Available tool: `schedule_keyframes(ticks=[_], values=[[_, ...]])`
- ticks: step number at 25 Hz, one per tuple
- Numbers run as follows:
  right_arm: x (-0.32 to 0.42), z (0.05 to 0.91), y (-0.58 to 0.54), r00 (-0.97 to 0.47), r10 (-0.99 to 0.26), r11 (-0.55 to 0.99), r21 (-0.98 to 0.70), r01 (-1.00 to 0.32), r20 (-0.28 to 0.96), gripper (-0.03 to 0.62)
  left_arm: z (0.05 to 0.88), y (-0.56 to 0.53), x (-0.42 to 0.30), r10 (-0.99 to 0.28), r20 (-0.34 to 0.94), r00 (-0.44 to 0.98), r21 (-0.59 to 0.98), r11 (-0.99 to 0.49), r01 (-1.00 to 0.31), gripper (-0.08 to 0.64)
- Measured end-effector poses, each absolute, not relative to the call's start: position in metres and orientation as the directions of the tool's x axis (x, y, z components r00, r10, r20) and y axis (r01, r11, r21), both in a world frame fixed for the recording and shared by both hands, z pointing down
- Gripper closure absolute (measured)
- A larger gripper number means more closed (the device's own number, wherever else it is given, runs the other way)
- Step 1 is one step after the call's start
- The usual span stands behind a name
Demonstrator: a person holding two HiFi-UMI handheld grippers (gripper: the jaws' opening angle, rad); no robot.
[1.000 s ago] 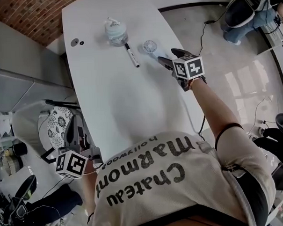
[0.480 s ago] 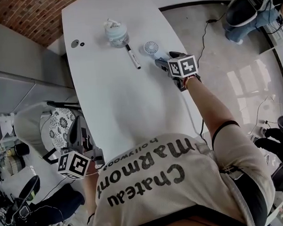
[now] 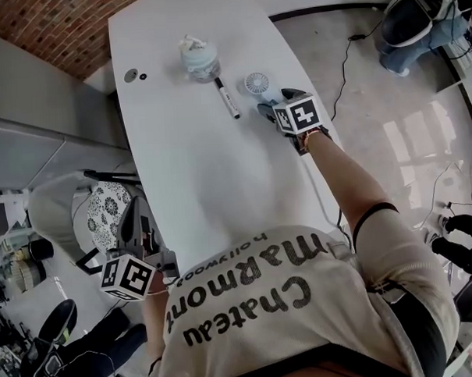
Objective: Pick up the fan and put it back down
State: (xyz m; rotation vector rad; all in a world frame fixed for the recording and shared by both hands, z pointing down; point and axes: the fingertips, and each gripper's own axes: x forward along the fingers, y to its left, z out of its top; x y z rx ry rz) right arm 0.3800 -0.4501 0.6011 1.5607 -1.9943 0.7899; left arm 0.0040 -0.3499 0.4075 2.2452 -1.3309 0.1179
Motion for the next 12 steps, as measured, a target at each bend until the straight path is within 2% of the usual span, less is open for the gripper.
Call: schedule_keyframes(ticks=[2, 6, 8, 12], values=[[0.379, 0.603, -0.452, -0.226, -0.688, 0.18, -0.14, -0.974, 0.689, 0.229, 0.407, -0.35, 0.004, -0.793, 0.332, 0.511, 0.388, -0.378, -0.84, 0.56], [0.38, 0.605, -0.458, -0.215, -0.696, 0.158, -0.146, -0.977, 0.685, 0.27, 0.407, -0.351, 0.003, -0.796, 0.324, 0.512, 0.389, -0.381, -0.839, 0.56], [0.385, 0.606, -0.458, -0.195, -0.704, 0.134, -0.142, -0.981, 0.683, 0.345, 0.407, -0.349, 0.003, -0.795, 0.321, 0.515, 0.391, -0.384, -0.836, 0.56], [0.387, 0.606, -0.457, -0.168, -0.706, 0.113, -0.125, -0.986, 0.688, 0.351, 0.404, -0.339, -0.002, -0.799, 0.318, 0.51, 0.392, -0.379, -0.838, 0.56]])
